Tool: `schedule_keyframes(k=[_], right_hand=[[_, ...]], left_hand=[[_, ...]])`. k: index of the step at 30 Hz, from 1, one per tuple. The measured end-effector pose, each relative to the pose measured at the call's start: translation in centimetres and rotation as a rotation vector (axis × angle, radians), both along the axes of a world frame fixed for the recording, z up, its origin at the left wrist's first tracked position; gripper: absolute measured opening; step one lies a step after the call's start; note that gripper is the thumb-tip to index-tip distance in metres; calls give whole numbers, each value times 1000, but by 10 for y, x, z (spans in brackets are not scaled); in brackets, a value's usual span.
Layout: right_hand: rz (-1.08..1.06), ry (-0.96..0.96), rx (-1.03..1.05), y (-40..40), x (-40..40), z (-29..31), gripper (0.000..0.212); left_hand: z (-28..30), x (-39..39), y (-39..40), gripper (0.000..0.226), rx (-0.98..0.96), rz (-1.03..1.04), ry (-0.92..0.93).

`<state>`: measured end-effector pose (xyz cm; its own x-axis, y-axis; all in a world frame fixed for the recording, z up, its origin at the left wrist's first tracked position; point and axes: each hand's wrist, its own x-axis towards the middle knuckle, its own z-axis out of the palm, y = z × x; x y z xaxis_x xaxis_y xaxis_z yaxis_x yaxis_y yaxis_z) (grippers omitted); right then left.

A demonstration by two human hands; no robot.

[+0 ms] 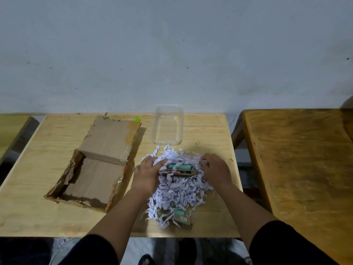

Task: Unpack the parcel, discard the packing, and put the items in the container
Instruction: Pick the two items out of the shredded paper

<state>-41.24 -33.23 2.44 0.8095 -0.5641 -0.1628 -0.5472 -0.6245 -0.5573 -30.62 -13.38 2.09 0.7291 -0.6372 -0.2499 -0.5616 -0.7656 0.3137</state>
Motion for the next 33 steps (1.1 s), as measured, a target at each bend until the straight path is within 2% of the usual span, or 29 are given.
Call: schedule_keyframes(k=[3, 5, 8, 10, 13, 16, 18, 25, 27, 31, 33], right_hand=[[3, 12, -13, -1, -3, 6, 28], [37, -27, -117, 4, -3, 11, 36], [150, -156, -240, 14, -3, 20, 40], [281, -229, -167, 22, -1, 22, 40], [372, -153, 8, 30, 1, 16, 41], [325, -25, 20, 28, -3, 5, 44], [291, 8, 35, 23, -7, 1, 43], [310, -198, -138, 25, 6, 9, 34], [355, -166, -118, 31, 12, 11, 37], [305, 0, -61, 32, 8, 4, 46], [258, 36, -37, 30, 3, 1, 49]], left_hand=[[10, 0, -4, 53, -140, 91, -23], [15, -1, -4, 47, -270, 91, -101], [17, -3, -13, 36, -470, -125, -250], [17, -7, -25, 30, -516, -295, -155], [0, -10, -29, 34, -416, -368, -104], [-13, -7, -17, 45, -263, -190, -43], [-17, -3, -8, 49, -212, -163, 10], [-8, -2, -10, 53, -394, -178, -174], [-6, -1, -17, 50, -394, -227, -163], [-17, 9, -12, 58, -184, -139, 0], [-24, 11, -5, 62, -234, -109, 30]])
